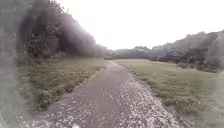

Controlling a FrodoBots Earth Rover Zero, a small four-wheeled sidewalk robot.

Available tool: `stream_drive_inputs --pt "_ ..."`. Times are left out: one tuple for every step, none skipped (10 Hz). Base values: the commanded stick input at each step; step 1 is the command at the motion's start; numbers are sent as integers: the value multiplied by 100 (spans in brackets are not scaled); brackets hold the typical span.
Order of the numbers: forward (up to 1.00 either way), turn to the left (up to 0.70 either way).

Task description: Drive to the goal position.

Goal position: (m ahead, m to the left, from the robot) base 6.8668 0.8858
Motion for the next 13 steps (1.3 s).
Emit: stream_drive_inputs --pt "70 0" --pt "70 0" --pt "70 0" --pt "70 0" --pt "70 0" --pt "70 0" --pt "70 0" --pt "70 0" --pt "70 0" --pt "70 0" --pt "70 0" --pt "70 0" --pt "70 0"
